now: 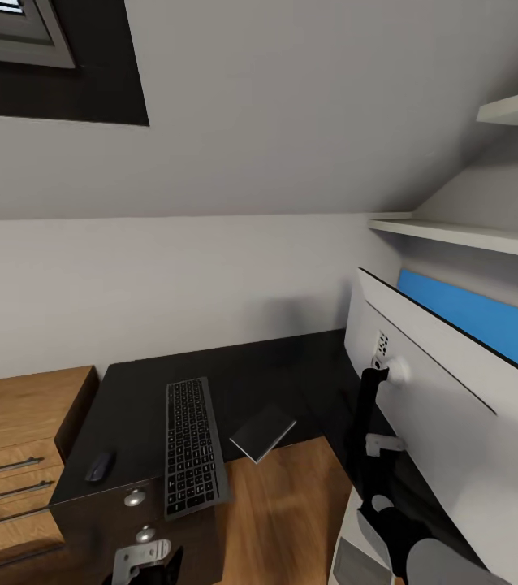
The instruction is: In the bedroom, organize the workspace by keeping the computer under the desk, ensuring the monitor is on the desk, placing the keyboard on the desk next to the monitor, placing the mouse on the desk next to the keyboard, moving the folder from the swivel chair onto the desk next to the mouse, stacking the notebook on top of the folder with the pen on top of the notebook, and positioning the swivel chair next to the desk.
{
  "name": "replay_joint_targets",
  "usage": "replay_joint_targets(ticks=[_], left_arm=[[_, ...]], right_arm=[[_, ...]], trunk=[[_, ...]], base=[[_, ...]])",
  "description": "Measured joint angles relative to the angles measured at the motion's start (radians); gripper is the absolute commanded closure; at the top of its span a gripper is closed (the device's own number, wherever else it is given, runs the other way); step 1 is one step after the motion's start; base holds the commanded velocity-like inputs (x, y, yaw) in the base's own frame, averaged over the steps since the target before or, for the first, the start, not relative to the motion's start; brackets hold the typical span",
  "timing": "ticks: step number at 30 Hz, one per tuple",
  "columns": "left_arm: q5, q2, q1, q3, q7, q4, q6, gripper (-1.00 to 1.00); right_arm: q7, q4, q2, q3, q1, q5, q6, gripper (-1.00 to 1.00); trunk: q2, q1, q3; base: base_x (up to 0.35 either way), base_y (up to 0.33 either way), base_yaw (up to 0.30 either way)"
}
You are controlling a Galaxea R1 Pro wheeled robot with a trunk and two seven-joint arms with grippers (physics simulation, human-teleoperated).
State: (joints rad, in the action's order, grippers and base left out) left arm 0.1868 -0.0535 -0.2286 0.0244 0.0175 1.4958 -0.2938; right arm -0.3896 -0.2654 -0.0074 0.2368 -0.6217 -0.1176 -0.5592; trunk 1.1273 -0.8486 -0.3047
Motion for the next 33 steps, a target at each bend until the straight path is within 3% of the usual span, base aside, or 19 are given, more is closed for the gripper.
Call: replay_joint_targets(ticks=[13, 15, 20, 26, 33], left_arm=[[0.0, 0.0, 0.0, 0.0, 0.0, -0.008, 0.0, -1.0], [0.001, 0.011, -0.008, -0.011, -0.002, -0.019, 0.011, -1.0], [0.0, 0.005, -0.007, -0.038, 0.003, -0.048, 0.026, -1.0], [-0.002, 0.016, -0.007, -0.072, 0.001, -0.081, 0.051, -1.0], [-0.002, 0.017, -0.007, -0.111, 0.0, -0.091, 0.057, -1.0]], right_arm=[[0.025, 0.022, -0.005, -0.001, -0.006, -0.002, -0.09, -1.0], [0.036, 0.012, -0.007, 0.0, -0.005, -0.013, -0.101, -1.0], [0.054, 0.011, 0.005, -0.002, -0.006, -0.041, -0.125, -1.0], [0.025, 0.013, 0.012, -0.002, -0.006, -0.006, -0.124, -1.0], [0.023, 0.013, 0.012, -0.002, -0.006, -0.001, -0.13, -1.0]], trunk=[[0.0, 0.0, 0.0], [0.0, 0.0, 0.0], [0.0, 0.0, 0.0], [0.0, 0.0, 0.0], [0.0, 0.0, 0.0]], base=[[0.0, 0.0, 0.0], [0.0, 0.0, 0.0], [0.0, 0.0, 0.0], [0.0, 0.0, 0.0], [0.0, 0.0, 0.0]])
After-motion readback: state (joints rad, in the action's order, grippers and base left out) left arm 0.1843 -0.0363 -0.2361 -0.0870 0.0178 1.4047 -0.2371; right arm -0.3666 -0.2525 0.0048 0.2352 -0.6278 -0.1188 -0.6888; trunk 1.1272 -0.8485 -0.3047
